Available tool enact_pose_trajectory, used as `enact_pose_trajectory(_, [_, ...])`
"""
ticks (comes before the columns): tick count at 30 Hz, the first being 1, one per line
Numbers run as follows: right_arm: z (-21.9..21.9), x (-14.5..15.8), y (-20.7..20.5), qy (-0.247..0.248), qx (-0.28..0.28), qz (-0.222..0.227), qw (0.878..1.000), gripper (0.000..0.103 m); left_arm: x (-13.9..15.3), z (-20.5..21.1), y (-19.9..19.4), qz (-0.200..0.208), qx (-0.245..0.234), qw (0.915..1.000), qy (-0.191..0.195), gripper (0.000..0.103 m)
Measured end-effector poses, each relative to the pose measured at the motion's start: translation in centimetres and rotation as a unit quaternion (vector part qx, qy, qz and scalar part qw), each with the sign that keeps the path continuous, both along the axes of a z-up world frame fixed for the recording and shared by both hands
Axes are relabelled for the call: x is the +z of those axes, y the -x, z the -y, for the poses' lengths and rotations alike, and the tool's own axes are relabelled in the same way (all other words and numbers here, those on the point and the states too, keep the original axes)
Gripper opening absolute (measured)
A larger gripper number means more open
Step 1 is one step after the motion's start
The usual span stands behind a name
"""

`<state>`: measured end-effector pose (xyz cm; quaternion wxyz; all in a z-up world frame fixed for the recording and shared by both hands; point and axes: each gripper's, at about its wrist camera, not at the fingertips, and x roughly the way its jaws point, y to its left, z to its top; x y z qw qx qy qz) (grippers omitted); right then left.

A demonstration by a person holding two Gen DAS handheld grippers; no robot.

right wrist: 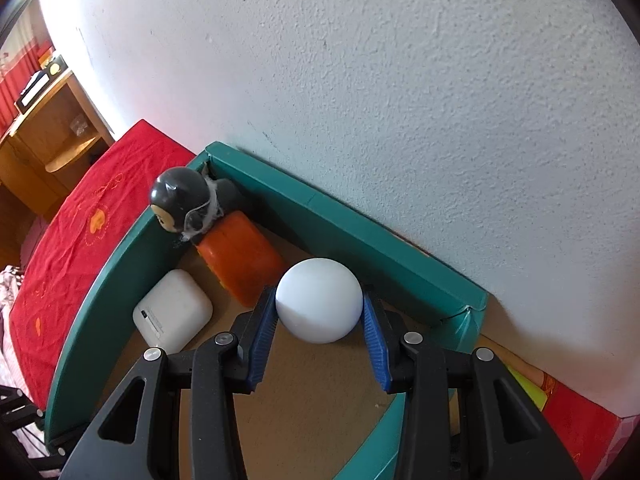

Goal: Organize objects
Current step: 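Carry the white ball into the tray beside the clock and release, then move the right gripper back toward the remote control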

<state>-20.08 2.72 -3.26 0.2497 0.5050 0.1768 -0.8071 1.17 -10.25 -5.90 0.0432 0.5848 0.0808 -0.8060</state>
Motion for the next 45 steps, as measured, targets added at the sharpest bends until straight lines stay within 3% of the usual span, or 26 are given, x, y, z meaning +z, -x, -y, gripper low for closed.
enact_pose_trajectory(12, [0.4, -0.3, 0.1, -0.005, 0.001, -0.002, 1.000, 0.043, -0.1, 0.3, 0.1, -0.001, 0.007, 1.0000, -0.001, 0.010])
enact_pose_trajectory(15, [0.7, -0.3, 0.0, 0.004, 0.002, -0.004, 1.000, 0.053, -0.1, 0.3, 0.1, -0.001, 0.007, 1.0000, -0.002, 0.010])
enact_pose_trajectory(23, [-0.8, 3.5, -2.9, 0.043, 0.004, -0.029, 0.999, 0.056, -0.1, 0.4, 0.0, -0.002, 0.012, 0.9999, -0.003, 0.010])
enact_pose_trajectory(34, [-7.9, 6.4, -8.7, 0.059, -0.032, -0.028, 0.997, 0.057, -0.2, 0.4, 0.0, -0.003, 0.018, 0.9998, -0.004, 0.010])
enact_pose_trajectory(45, [-16.7, 4.1, -13.4, 0.046, -0.140, 0.027, 0.989, 0.057, -0.3, 0.6, 0.0, -0.005, 0.026, 0.9996, -0.007, 0.010])
